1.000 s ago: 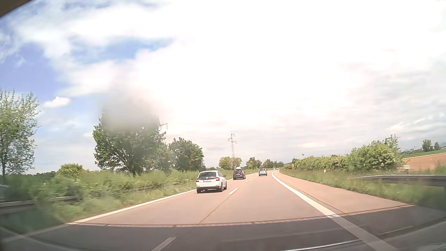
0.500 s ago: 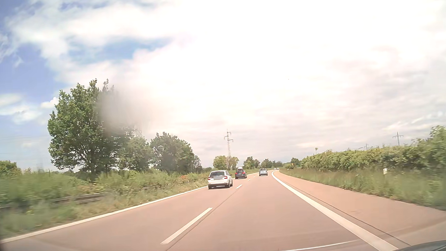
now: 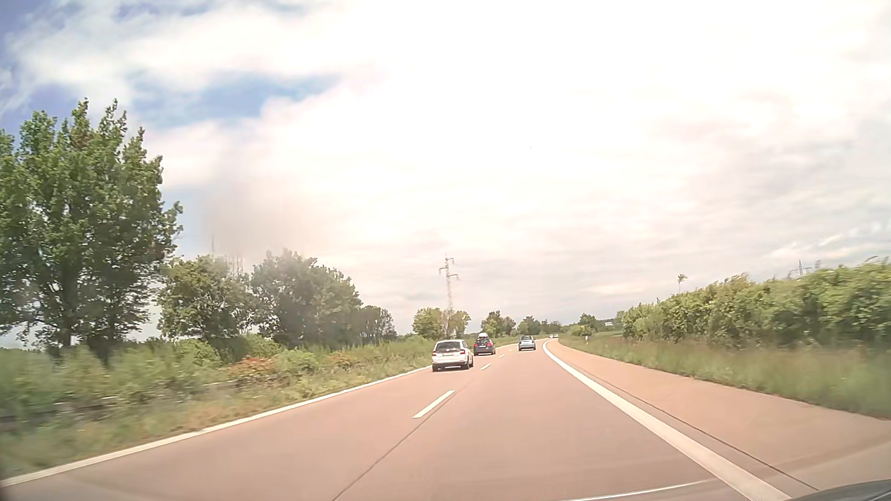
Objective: Follow the waypoints while adhering to traffic rules and regulations
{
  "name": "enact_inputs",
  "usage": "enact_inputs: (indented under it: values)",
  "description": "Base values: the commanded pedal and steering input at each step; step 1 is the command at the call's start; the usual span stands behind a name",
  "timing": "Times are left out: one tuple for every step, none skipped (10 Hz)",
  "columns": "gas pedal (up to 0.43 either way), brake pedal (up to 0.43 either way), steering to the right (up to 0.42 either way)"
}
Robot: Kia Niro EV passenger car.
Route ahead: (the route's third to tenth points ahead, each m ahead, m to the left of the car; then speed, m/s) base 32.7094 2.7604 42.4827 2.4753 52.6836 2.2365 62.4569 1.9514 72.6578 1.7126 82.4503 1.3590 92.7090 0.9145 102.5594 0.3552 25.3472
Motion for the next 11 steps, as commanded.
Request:
enact_inputs:
  values:
    - [0.189, 0.0, 0.003]
    - [0.189, 0.0, 0.003]
    - [0.189, 0.0, 0.003]
    - [0.189, 0.0, 0.003]
    - [0.189, 0.0, 0.003]
    - [0.189, 0.0, 0.003]
    - [0.189, 0.0, 0.003]
    - [0.189, 0.0, 0.003]
    - [0.189, 0.0, 0.003]
    - [0.189, 0.0, 0.003]
    - [0.189, 0.0, 0.002]
